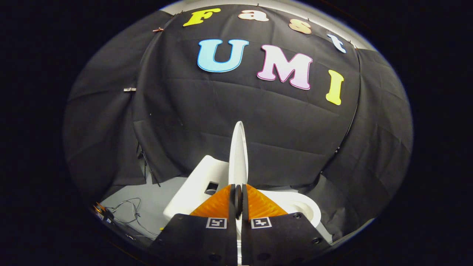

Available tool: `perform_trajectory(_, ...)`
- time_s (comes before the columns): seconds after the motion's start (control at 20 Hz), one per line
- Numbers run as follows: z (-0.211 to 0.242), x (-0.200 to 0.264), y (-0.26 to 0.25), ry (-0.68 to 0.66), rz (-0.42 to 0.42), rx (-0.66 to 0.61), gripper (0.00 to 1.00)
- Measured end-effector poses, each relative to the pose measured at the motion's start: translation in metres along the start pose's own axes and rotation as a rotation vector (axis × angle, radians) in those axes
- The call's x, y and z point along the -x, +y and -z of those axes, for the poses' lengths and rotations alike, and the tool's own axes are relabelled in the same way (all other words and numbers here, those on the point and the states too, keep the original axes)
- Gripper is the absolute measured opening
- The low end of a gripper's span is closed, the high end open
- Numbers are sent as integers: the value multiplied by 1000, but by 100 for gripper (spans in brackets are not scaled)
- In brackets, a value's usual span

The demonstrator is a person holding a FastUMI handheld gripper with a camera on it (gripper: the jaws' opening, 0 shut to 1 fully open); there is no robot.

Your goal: Open the toilet lid.

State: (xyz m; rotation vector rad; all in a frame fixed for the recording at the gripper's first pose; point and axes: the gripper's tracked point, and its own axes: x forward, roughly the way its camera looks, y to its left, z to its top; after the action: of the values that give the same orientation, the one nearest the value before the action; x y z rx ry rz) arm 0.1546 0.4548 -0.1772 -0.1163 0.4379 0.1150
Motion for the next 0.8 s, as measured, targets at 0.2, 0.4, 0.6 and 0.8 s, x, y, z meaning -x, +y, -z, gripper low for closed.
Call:
perform_trajectory(0.2, 1, 0, 3, 0, 19, 27, 9)
perform_trajectory(0.4, -2, 9, 0, 1, -10, -9, 14)
perform_trajectory(0.6, -13, 24, -3, -35, -31, -7, 44)
perform_trajectory(0.8, -25, 51, -3, -53, -100, -56, 88)
